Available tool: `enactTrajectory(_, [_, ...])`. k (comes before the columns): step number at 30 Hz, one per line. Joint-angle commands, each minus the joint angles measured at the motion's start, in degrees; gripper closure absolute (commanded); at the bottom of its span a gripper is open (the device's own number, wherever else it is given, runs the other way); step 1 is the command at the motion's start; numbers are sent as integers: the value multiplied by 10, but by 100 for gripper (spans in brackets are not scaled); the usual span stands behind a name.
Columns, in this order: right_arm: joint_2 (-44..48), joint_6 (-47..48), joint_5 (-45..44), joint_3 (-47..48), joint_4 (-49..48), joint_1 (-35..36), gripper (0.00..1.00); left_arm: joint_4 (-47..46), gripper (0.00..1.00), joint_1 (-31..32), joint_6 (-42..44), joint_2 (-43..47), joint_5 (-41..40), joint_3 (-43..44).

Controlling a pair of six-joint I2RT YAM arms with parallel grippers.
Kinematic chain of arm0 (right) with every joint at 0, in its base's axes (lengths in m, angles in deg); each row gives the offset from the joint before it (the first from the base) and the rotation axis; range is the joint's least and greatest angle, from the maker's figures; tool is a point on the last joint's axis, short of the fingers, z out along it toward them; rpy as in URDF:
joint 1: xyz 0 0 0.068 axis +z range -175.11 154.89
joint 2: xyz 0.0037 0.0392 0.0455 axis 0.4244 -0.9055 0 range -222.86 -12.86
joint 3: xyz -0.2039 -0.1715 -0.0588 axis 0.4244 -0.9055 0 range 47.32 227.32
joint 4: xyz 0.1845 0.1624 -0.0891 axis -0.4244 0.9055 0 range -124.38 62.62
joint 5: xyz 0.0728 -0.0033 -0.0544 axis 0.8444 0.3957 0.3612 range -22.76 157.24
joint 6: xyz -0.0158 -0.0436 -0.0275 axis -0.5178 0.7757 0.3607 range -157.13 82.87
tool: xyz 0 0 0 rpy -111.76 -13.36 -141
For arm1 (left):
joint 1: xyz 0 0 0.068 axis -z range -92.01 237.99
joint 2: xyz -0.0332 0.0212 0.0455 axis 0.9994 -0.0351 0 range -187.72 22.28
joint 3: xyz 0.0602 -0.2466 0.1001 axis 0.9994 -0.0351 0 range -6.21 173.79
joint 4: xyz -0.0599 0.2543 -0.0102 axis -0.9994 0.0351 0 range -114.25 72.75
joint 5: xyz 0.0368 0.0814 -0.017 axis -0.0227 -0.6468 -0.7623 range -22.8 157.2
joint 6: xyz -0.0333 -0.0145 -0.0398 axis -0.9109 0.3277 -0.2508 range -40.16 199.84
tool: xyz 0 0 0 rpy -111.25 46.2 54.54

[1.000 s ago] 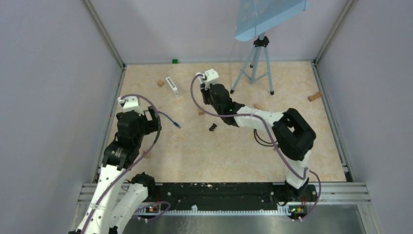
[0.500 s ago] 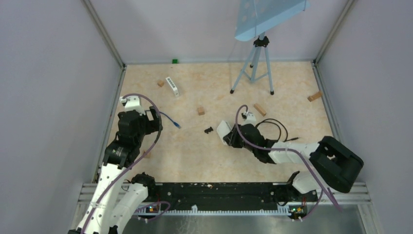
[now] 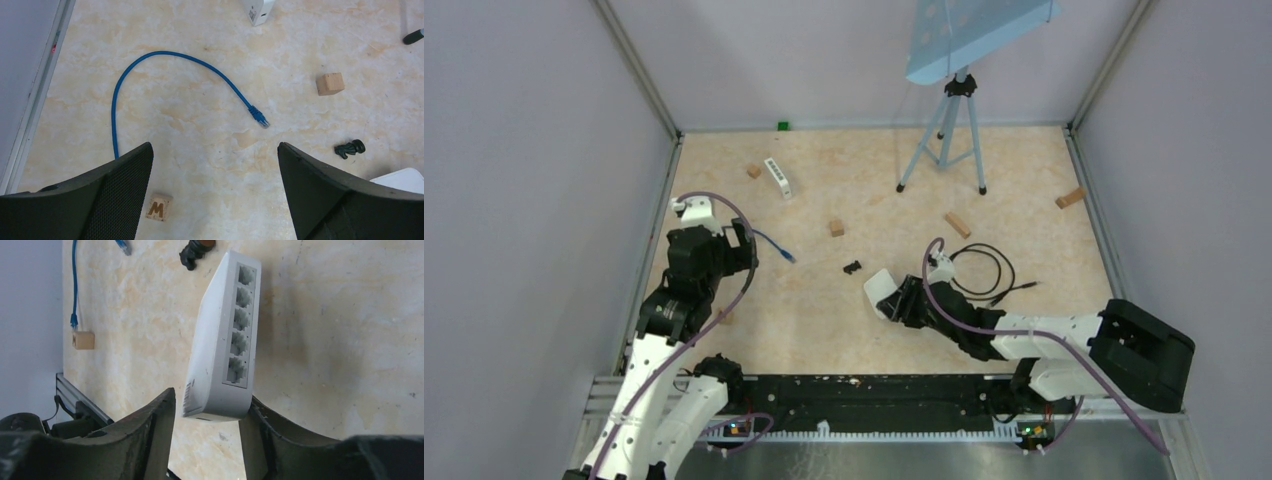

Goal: Insert the plug into the switch port
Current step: Place the switch port at the center of the board.

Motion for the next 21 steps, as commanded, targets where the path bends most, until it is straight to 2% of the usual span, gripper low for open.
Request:
enactTrajectory(1, [17, -8, -20, 3, 19, 25, 49, -19, 1, -1, 2, -7, 1, 1])
enactTrajectory(2, [18, -9, -22, 4, 28, 28, 47, -19, 1, -1, 2, -7, 0, 1])
enactTrajectory(4, [28, -10, -29, 7, 58, 33, 29, -19, 1, 0, 2, -6, -2, 0])
enactTrajectory(5, [37, -14, -40, 10, 81, 34, 24, -19, 1, -1, 2, -7, -1, 0])
enactTrajectory(8, [75, -16, -81, 20, 163, 34, 19, -18, 1, -1, 1, -8, -2, 0])
enactTrajectory(12, [115, 18, -119, 53, 279, 33, 18, -19, 1, -1, 2, -8, 0, 0])
enactTrajectory(16, [107, 99, -97, 89, 310, 31, 18, -19, 1, -1, 2, -9, 1, 0])
enactTrajectory(21, [29, 122, -41, 110, 282, 24, 32, -19, 1, -1, 2, -8, 2, 0])
